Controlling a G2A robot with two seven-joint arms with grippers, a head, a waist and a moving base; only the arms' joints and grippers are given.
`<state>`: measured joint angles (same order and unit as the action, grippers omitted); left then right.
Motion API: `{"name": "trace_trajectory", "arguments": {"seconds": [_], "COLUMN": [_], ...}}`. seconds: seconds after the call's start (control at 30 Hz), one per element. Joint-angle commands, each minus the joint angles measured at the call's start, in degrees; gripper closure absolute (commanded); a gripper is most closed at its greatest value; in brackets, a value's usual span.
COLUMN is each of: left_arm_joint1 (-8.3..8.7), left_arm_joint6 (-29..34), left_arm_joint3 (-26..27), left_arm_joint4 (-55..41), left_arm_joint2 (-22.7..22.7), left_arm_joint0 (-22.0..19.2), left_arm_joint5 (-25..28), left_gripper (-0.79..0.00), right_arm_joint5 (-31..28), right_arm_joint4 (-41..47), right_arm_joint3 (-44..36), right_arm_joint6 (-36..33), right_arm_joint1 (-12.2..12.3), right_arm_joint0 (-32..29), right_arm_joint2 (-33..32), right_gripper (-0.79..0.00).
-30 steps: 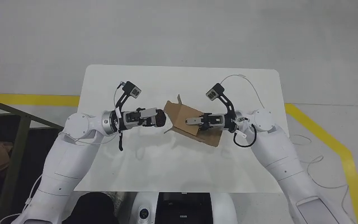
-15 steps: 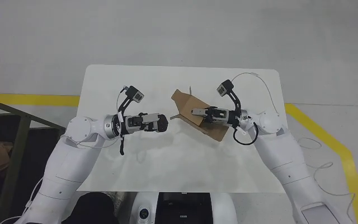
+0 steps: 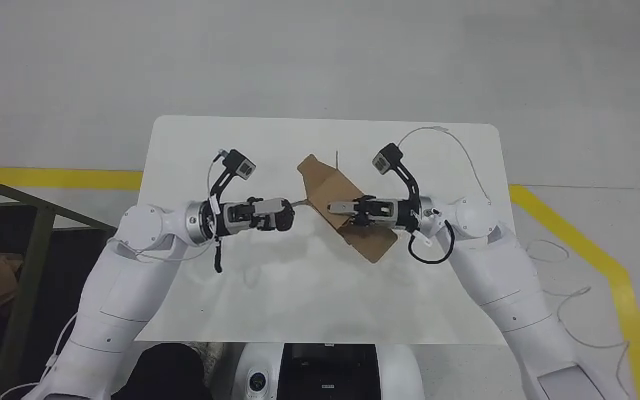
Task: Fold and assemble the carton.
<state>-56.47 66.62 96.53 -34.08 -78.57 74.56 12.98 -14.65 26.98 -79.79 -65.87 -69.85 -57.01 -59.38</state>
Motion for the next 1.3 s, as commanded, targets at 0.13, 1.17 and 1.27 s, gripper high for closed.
{"name": "trace_trajectory", "arguments": {"seconds": [0.13, 1.17, 1.27], "left_arm_joint1": [0.27, -0.24, -0.26], "left_arm_joint6": [-0.1, -0.4, -0.5], "left_arm_joint3": [0.9, 0.7, 0.7], "left_arm_joint4": [0.2, -1.7, -1.7], "left_arm_joint2": [-1.6, 0.8, 0.9], "left_arm_joint0": [0.6, -1.3, -1.5], "left_arm_joint5": [-0.3, 0.9, 0.9], "left_gripper": [-0.785, -0.785, -0.785], "right_arm_joint5": [0.2, -1.4, -1.5], "right_arm_joint4": [0.6, 6.4, 6.4], "right_arm_joint3": [0.2, 3.8, 4.0], "right_arm_joint6": [-1.6, -7.6, -7.8], "right_arm_joint1": [-0.1, -1.8, -1.8], "right_arm_joint0": [0.3, 4.0, 4.1], "right_arm_joint2": [0.8, 6.7, 6.6], "right_gripper": [0.0, 0.0, 0.0]}}
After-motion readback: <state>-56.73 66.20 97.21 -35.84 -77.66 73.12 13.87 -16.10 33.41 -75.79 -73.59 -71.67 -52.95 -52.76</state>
